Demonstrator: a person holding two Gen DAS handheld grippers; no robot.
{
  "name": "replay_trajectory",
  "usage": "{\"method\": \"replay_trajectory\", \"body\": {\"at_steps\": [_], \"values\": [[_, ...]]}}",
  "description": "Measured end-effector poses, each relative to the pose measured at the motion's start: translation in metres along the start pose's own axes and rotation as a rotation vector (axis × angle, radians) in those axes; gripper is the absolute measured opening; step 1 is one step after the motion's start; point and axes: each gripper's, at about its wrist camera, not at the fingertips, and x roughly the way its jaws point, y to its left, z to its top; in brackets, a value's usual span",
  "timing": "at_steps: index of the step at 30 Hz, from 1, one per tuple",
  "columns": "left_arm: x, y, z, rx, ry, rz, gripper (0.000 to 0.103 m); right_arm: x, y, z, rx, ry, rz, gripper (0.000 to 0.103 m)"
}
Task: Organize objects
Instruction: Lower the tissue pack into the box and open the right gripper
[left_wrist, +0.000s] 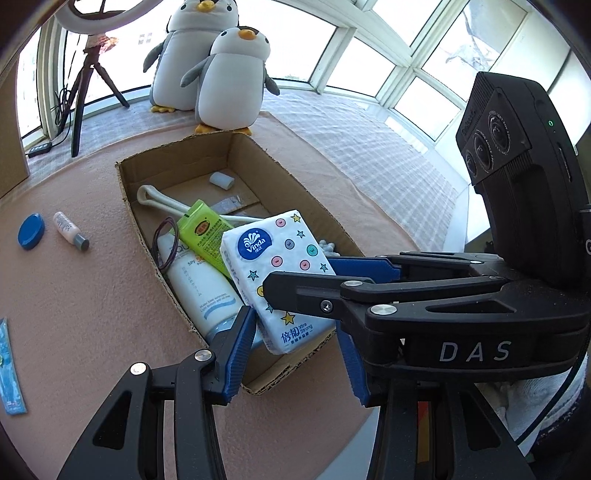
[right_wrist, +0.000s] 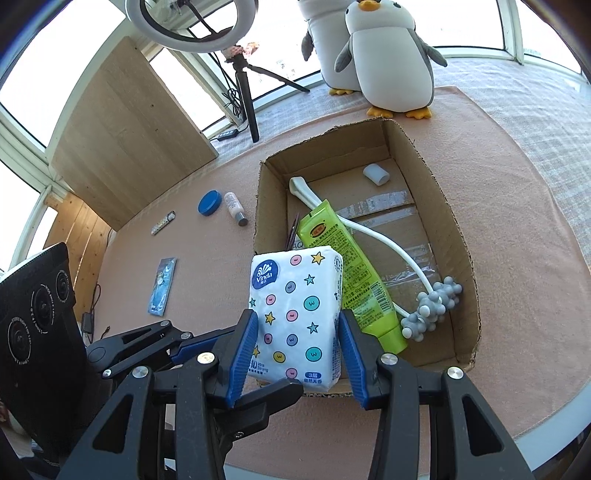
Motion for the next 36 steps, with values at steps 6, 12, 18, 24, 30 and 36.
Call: {"method": "replay_trajectory", "body": {"at_steps": [6,12,18,24,30,36], "values": [[0.005,-0.001,0.002,0.001,0.006,-0.01,0.048,-0.003,-0.01,0.001,0.012,-0.003,-0.006,0.041],[0.005,0.001,0.002,-0.003,0.009,0.0,0.051,-0.004,-0.012,0.001,0.007,-0.008,-0.014,0.041],[-0.004,0.009,0.001,-0.012,-0.008,0.019,0.057,-0.008,-0.006,0.002,-0.018,-0.045,-0.074,0.042],[-0.018,0.019,-0.005,-0.02,-0.022,0.033,0.057,-0.006,0.003,0.003,-0.016,-0.04,-0.059,0.043],[-0.037,0.043,-0.017,-0.057,-0.034,0.059,0.057,0.005,0.022,0.003,-0.03,-0.023,-0.046,0.043],[-0.063,0.076,-0.034,-0.11,-0.052,0.092,0.057,0.02,0.048,0.003,-0.054,0.002,-0.022,0.048]]}}
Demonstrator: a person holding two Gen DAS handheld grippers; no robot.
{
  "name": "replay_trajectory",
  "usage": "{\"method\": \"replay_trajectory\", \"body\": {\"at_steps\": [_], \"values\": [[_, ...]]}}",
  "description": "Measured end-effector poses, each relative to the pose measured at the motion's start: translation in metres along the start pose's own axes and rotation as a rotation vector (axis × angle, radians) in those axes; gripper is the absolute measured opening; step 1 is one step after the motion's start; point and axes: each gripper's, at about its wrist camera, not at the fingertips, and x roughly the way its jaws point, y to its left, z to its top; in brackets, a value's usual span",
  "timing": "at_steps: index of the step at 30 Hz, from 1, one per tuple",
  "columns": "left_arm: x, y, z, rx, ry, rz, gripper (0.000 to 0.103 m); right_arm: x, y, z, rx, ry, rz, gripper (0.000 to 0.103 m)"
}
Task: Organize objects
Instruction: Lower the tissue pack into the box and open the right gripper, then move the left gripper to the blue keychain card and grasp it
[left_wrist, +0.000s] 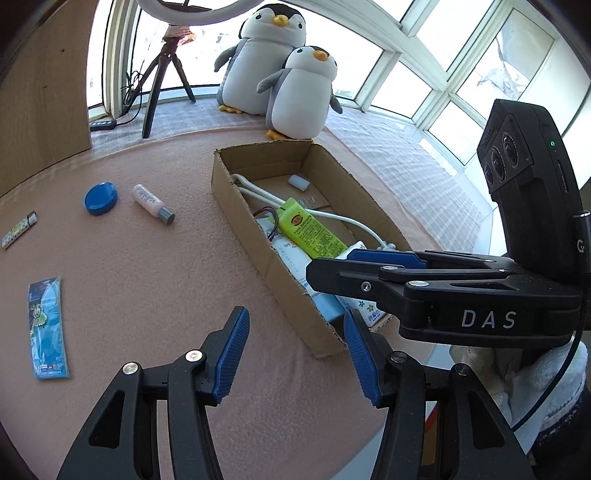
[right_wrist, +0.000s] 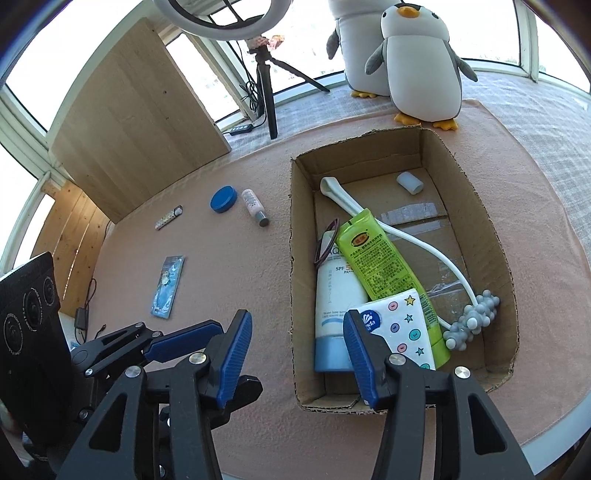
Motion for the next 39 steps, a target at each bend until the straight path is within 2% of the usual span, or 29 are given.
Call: {"method": "replay_trajectory", "body": {"at_steps": [8,18,25,29,39], "values": [[-0.031,0.065,-0.02,-0.096,-0.012,0.064,0.057,0.023,0.04,0.003,-0.031,0.036,0.047,0.049],[-0.063,0.15,-0.043,-0.206,-0.017,0.146,0.057,0.072,0.091,0.005,-0.063,0.111,0.1,0.051],[-0.066,0.204,-0.057,-0.275,-0.001,0.167,0.057,0.106,0.121,0.011,-0.087,0.138,0.109,0.052],[-0.063,0.226,-0.06,-0.303,0.006,0.185,0.057,0.128,0.135,0.017,-0.07,0.169,0.145,0.052],[-0.042,0.26,-0.061,-0.352,0.02,0.168,0.056,0.177,0.165,0.023,-0.061,0.251,0.165,0.052]]}}
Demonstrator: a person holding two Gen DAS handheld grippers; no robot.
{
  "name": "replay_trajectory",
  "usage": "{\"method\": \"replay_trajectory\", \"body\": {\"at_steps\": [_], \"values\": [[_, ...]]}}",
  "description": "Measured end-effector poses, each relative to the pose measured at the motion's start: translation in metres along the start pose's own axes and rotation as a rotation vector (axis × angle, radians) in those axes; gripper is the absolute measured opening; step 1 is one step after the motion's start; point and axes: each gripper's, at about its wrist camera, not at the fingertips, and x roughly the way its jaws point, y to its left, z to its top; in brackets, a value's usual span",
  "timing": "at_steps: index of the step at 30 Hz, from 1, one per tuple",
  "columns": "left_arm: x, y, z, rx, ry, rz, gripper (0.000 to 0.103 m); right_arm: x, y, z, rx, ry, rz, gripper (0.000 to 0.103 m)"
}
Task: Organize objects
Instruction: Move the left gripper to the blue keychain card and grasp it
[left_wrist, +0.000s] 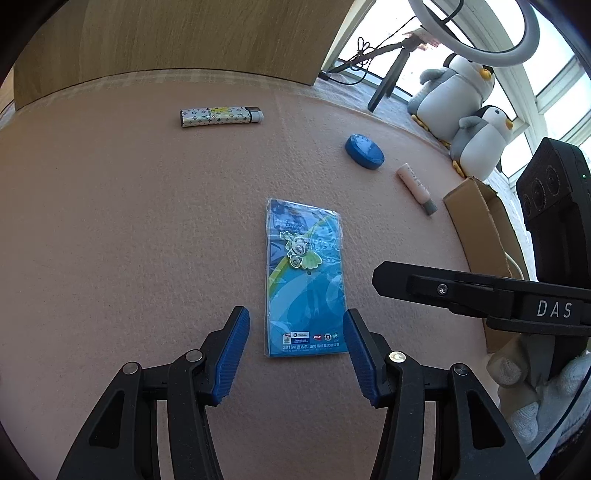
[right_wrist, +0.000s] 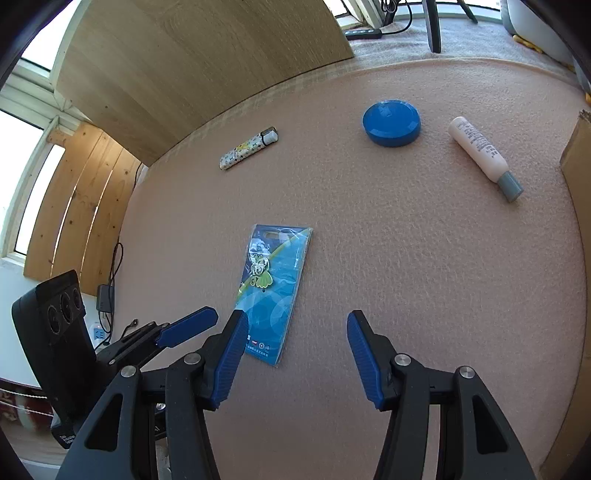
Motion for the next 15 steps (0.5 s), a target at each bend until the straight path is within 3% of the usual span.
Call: {"method": "replay_trajectory", "body": {"at_steps": [15], "values": [[0.018,-0.023,-0.002,-0.005,-0.008,-0.049,0.056,0.029,0.006,0.012,-0.039,0.041,-0.042,0.052]]}}
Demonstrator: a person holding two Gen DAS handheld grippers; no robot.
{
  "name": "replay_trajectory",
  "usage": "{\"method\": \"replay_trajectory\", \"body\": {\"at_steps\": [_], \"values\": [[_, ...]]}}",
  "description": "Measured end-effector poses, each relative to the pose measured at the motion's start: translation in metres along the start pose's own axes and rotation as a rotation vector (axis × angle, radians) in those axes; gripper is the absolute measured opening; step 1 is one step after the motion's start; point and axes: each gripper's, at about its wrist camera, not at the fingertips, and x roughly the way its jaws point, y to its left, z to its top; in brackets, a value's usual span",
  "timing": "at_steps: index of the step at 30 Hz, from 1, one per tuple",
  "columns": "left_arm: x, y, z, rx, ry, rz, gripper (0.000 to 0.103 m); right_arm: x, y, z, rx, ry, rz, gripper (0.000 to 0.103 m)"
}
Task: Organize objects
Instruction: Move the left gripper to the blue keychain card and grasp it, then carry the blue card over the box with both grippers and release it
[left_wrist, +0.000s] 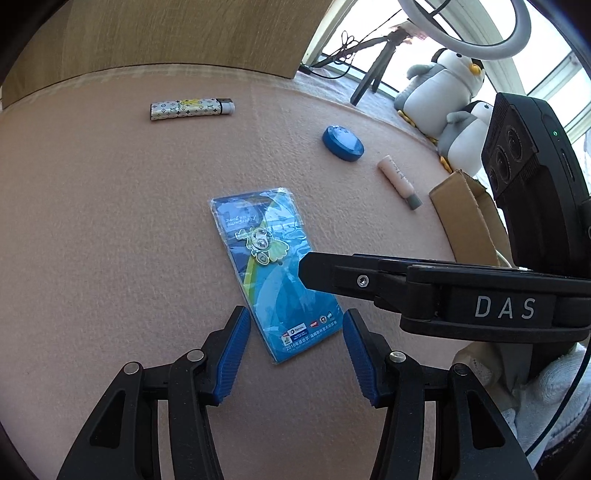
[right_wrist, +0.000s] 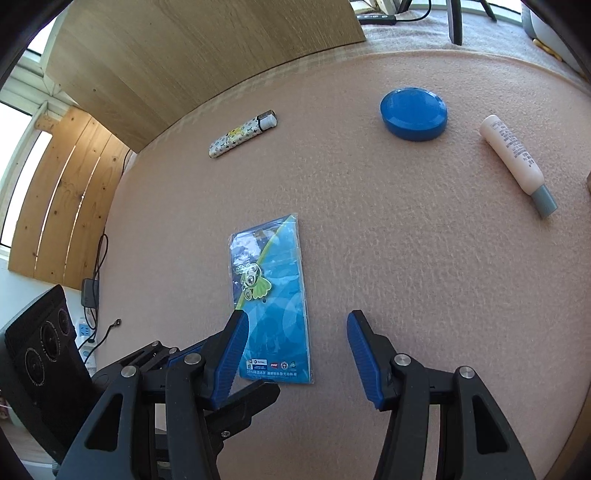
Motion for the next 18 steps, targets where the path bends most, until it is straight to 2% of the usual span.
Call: {"method": "replay_trajectory", "body": {"at_steps": [5,7,9,11,18], "values": [[0.003,-0.001,0.002,0.018,-0.011,-0.002,0.055,0.004,0.008,0.001,-0.049,0.005,-0.022,0.048],[0.004,-0.001,0.003,0.016,-0.019,-0.004,0.053,0.006,0.011,0.002,-0.064,0.013,-0.028,0.034],[0.004,0.0,0.003,0.008,-0.022,0.003,0.049,0.01,0.013,0.001,-0.072,0.028,-0.022,0.029],[0.003,0.001,0.003,-0.003,-0.024,0.007,0.045,0.01,0.016,0.001,-0.089,0.024,-0.035,0.029],[-0.004,-0.017,-0.002,-0.006,-0.043,-0.006,0.045,-0.003,0.013,-0.006,-0.084,0.003,-0.015,0.028]]}}
